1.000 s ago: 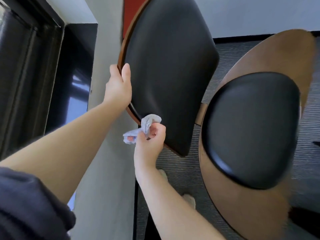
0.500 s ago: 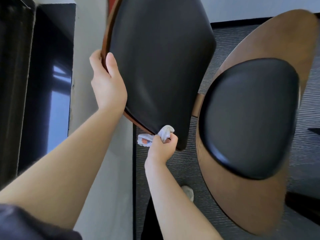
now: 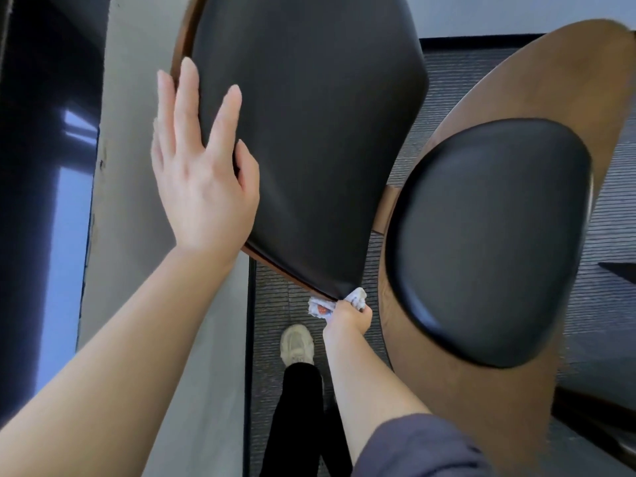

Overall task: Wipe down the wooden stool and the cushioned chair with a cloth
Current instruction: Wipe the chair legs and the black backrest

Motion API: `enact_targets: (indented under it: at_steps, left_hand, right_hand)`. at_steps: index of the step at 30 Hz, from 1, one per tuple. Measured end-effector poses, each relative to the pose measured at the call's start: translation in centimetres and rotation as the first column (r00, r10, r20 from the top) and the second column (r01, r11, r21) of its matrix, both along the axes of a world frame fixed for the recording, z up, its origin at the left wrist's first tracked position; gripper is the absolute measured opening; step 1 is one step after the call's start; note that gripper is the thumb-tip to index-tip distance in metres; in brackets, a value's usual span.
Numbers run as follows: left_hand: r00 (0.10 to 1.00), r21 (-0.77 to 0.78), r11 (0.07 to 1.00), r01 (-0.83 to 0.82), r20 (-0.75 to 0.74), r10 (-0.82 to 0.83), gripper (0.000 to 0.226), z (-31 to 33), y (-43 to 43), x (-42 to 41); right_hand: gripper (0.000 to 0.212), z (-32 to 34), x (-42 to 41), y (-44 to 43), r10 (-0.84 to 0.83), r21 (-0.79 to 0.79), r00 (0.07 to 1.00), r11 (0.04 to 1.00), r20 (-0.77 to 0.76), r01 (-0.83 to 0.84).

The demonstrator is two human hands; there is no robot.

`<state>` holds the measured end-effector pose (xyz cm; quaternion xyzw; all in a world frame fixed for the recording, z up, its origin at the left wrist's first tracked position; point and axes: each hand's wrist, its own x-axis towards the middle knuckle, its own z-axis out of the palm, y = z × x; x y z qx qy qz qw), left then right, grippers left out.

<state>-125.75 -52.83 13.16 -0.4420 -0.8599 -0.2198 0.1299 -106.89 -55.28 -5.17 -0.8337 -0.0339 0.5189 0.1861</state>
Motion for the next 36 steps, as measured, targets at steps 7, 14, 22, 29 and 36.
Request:
enact_targets:
  at_steps: [7,14,22,29,36]
  left_hand:
    - [0.984,-0.326,0.945,-0.028,-0.177,-0.031,0.049,1.3,0.3,1.5]
    - [0.921,-0.750,0.661,0.008,-0.252,-0.298,0.064,1.6,1.5,2.9]
    - [0.718,-0.941,0.338,-0.006,-0.239,-0.654,0.075,-1.3,5.1,3.4]
    - [0.646,-0.967,0.253,0.021,-0.180,-0.742,0.073,-5.7,8.9,4.2]
    - [0.624,-0.974,0.225,0.028,-0.159,-0.765,0.073,-7.1,10.0,4.7]
  right_hand:
    - [0.038,-3.2,3.7,1.5,0.162,-0.127,0.987,0.979,0.004,-0.161]
    - [0.012,-5.6,5.2,2.6,0.199,-0.063,0.979,0.977,-0.051,-0.202]
    - [0.015,-9.2,5.2,6.2,0.406,0.057,0.914,0.912,0.015,-0.406]
    - [0.019,-12.0,4.1,10.2,0.464,0.192,0.883,0.863,0.068,-0.468]
    - [0.021,-12.6,4.4,12.7,0.540,0.240,0.841,0.819,-0.018,-0.521]
